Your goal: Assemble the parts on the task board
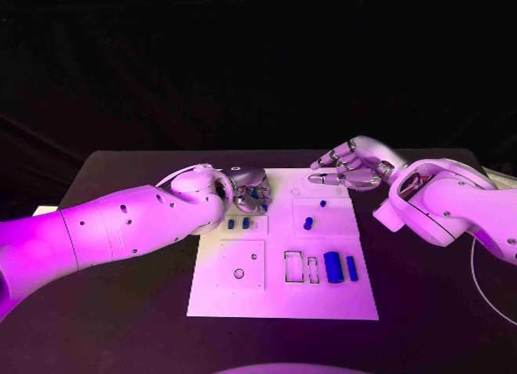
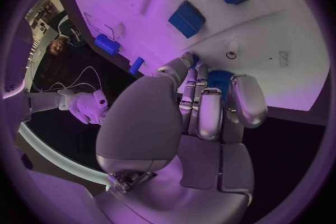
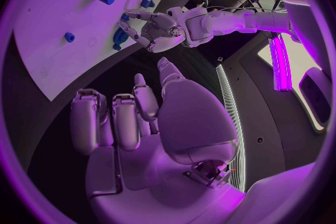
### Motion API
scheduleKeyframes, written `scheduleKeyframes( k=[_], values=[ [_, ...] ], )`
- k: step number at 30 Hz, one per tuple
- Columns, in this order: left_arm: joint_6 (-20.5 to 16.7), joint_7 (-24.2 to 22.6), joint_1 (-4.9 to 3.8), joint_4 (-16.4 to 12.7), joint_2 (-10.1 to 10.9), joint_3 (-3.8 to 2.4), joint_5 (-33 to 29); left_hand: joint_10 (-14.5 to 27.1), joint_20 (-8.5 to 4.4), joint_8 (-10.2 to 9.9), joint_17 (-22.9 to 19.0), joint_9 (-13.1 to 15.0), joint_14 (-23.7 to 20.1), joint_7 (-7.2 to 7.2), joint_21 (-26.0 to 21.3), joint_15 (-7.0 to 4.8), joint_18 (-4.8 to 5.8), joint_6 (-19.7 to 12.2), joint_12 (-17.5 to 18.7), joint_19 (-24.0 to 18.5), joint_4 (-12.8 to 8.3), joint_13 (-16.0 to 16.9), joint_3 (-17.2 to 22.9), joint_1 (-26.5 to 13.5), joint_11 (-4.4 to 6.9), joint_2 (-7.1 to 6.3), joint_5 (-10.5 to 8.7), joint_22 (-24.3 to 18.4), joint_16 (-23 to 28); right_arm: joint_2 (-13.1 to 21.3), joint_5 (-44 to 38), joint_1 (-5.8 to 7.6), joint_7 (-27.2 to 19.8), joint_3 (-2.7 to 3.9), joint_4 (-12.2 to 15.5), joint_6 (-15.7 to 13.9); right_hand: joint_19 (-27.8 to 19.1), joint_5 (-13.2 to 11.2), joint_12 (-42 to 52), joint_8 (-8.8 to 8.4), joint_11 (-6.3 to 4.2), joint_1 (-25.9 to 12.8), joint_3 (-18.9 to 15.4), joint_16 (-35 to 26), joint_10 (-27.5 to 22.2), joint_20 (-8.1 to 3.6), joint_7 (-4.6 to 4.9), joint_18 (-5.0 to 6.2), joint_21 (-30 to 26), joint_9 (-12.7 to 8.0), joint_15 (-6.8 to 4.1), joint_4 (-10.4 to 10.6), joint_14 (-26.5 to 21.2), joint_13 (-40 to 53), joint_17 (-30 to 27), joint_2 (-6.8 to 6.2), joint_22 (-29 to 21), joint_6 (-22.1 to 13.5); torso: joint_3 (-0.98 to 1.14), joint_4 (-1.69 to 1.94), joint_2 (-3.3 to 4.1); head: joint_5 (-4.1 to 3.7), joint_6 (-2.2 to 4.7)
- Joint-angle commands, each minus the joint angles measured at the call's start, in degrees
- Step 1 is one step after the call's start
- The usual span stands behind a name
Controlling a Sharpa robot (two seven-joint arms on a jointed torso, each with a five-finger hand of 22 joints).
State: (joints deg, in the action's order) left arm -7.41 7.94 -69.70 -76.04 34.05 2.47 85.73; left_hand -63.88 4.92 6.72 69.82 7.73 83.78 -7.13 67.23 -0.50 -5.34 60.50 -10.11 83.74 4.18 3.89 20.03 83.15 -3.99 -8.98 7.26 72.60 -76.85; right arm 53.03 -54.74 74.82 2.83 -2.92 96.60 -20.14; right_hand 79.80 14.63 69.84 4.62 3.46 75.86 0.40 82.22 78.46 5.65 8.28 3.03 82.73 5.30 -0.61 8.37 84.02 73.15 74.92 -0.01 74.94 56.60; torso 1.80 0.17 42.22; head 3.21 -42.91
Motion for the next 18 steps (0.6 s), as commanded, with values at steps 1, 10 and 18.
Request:
scheduleKeyframes(
  k=[1,10,18],
  values=[
    [2.58,1.66,0.04,-0.10,-0.13,0.03,0.77,0.07,-0.11,-0.25,-0.17,-0.09,2.38,0.02,0.38,-0.17,0.83,0.25,0.36,1.29,-0.02,-0.05,0.38,-0.26,-0.36,-0.55,-0.11,0.09,0.28,-0.06,-0.15,-0.05,-0.49,0.00,0.00,0.76,-0.26,0.34,-0.06,0.12,-0.15,0.62,-0.31,-0.20,-0.12,-0.09,0.01,0.41,-0.32,0.00,-0.24,-0.18,3.07,-0.10,0.76,0.00,1.03,0.38,-0.03,0.01,-0.01,-0.01,-0.05],
    [3.05,1.60,0.05,-0.09,-0.22,0.03,0.78,-1.03,-0.13,-0.49,-0.36,-0.33,2.42,0.08,1.39,-0.34,0.97,0.54,0.16,1.43,-0.14,0.16,1.31,-0.34,-0.09,-0.41,-0.07,0.98,0.20,-0.12,-0.15,-0.07,-0.53,0.00,0.00,0.75,-0.26,0.34,-0.06,0.12,-0.15,0.62,-0.31,-0.20,-0.12,-0.09,0.01,0.41,-0.32,0.00,-0.24,-0.18,3.07,-0.10,0.76,0.00,1.03,0.38,-0.01,0.00,0.00,-0.01,-0.15],
    [2.51,0.32,0.05,-0.13,-0.49,0.02,0.55,-6.12,-0.87,0.11,-1.12,-0.29,2.43,0.64,4.23,-1.43,1.42,3.27,-1.03,1.89,-1.10,1.01,3.87,0.16,1.31,0.59,-0.14,3.38,0.21,-0.17,-0.11,-0.08,-0.56,0.00,0.03,0.76,-0.22,0.34,0.07,0.13,-0.14,0.68,-0.33,-0.17,-0.04,-0.10,0.02,0.40,-0.31,0.00,-0.24,-0.16,3.09,0.01,0.83,0.10,1.06,0.40,0.03,0.03,0.01,0.04,-0.28]
  ],
)
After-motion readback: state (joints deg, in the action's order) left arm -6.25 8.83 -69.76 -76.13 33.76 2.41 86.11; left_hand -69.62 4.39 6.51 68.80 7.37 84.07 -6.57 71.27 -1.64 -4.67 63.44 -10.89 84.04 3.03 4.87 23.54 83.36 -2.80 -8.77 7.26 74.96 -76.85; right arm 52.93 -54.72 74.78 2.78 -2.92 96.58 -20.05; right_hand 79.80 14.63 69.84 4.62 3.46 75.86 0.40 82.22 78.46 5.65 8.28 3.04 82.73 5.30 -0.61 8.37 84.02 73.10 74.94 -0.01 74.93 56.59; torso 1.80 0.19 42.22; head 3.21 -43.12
